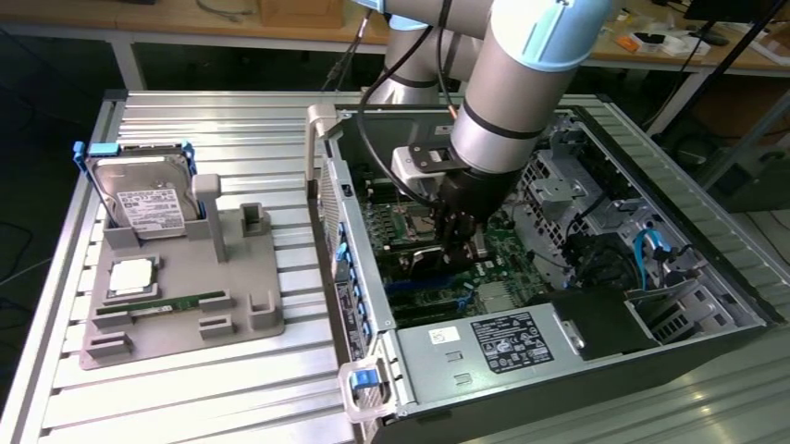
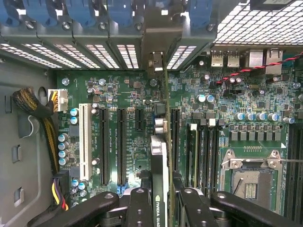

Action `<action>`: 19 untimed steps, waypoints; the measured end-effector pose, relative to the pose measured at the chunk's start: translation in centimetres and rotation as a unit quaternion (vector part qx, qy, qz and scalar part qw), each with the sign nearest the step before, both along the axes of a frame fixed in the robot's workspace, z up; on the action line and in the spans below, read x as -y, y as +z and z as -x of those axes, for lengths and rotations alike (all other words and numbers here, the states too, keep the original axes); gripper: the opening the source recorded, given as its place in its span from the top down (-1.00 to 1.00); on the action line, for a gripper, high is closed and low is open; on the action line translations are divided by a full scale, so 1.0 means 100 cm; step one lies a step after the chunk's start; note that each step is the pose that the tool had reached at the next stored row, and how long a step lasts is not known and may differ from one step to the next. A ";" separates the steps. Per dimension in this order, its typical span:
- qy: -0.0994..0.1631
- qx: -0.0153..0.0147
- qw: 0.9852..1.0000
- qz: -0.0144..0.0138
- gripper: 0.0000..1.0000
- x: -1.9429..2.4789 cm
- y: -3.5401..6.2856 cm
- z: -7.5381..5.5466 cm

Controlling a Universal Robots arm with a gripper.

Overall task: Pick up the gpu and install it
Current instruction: 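Insert the gpu into the slot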

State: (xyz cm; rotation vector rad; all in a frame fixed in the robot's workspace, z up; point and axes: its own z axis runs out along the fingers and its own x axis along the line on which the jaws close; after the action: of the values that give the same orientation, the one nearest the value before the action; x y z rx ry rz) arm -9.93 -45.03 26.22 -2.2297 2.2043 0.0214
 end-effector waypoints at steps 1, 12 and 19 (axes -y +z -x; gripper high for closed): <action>0.000 0.000 1.000 0.000 0.46 0.0000 0.0000 0.000; 0.000 0.000 1.000 0.000 0.46 0.0028 0.0000 0.000; 0.000 0.000 1.000 0.000 0.46 0.0033 0.0000 0.000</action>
State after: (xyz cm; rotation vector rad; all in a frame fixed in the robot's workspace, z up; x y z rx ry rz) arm -9.93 -45.36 26.22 -2.2296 2.2044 0.0214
